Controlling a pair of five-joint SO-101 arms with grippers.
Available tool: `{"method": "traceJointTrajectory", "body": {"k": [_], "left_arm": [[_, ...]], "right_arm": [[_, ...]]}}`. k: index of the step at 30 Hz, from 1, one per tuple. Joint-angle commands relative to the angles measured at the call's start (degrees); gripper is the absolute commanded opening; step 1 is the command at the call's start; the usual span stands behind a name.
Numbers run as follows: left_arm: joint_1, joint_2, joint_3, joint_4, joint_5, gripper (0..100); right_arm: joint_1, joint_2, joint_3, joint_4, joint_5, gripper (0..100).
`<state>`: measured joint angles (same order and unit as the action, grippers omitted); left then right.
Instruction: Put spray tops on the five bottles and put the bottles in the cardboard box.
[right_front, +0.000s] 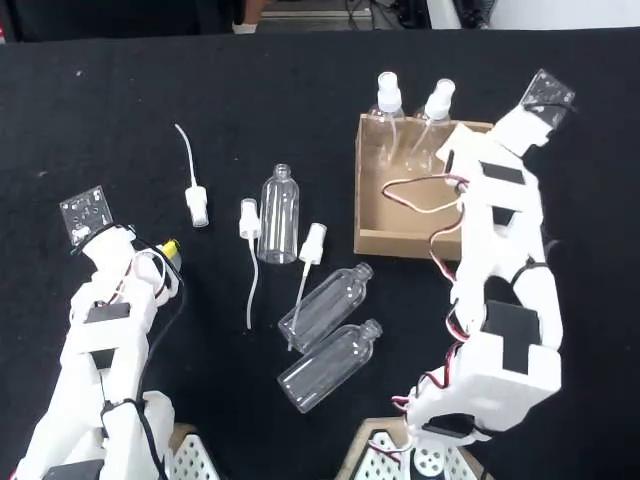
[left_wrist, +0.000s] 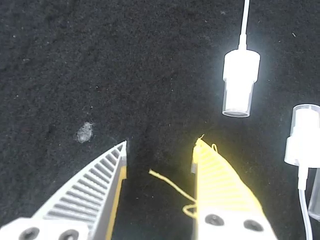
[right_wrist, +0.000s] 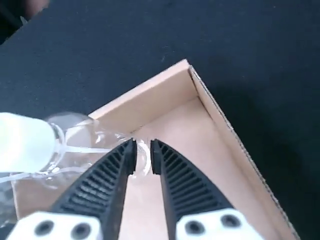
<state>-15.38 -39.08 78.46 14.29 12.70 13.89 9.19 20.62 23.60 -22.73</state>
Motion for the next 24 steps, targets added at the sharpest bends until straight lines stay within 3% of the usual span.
{"method": "traceJointTrajectory", "body": {"k": [1, 7, 24], "left_arm": [[0.75, -0.09, -0.66, -1.05, -0.62, 21], [0.75, -0.09, -0.66, -1.05, -0.62, 21], [0.75, -0.09, -0.66, -1.05, -0.62, 21]], "right_arm": [[0.97, -4.09, 0.92, -6.15, -0.53, 1.5], [0.53, -4.09, 4.62, -12.04, -0.53, 1.5], [-2.46, -4.53, 6.20, -12.22, -0.18, 1.5]]}}
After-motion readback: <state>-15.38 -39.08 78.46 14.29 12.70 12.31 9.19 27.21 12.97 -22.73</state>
